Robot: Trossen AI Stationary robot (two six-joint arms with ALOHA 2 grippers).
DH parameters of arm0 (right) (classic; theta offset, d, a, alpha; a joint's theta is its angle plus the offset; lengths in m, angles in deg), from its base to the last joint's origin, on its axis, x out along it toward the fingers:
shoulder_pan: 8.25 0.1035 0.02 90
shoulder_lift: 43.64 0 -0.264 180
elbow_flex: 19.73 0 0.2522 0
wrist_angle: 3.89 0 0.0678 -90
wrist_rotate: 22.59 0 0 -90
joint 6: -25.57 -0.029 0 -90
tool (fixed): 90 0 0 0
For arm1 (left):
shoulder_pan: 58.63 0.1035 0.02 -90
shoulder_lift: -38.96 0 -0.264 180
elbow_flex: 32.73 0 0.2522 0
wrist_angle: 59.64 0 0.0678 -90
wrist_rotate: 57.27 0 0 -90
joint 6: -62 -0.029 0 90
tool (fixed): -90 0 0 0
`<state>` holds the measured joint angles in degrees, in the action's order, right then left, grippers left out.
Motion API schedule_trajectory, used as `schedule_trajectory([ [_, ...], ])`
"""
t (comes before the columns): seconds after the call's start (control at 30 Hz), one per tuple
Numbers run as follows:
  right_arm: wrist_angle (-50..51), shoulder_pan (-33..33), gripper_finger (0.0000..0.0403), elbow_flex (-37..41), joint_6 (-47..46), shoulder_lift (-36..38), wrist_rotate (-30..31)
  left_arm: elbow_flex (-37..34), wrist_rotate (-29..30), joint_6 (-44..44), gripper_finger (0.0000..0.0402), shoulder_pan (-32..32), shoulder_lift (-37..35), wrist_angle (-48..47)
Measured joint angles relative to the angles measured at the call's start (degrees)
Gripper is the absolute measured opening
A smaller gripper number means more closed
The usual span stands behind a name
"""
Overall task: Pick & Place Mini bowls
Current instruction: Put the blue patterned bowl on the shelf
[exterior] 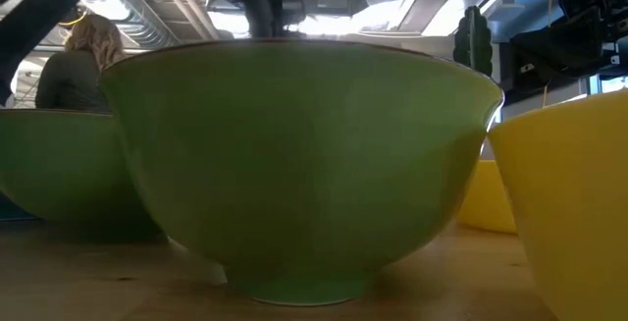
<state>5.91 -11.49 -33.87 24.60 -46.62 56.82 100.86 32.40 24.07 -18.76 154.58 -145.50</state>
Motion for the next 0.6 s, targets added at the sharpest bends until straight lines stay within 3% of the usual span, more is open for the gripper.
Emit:
schedule_trajectory([
  [0.6, 0.00, -0.01, 0.0029, 0.00, 0.07, 0.02, 0.01, -0.07, -4.84, 1.26, 0.0004, 4.09, 9.34, -3.99],
])
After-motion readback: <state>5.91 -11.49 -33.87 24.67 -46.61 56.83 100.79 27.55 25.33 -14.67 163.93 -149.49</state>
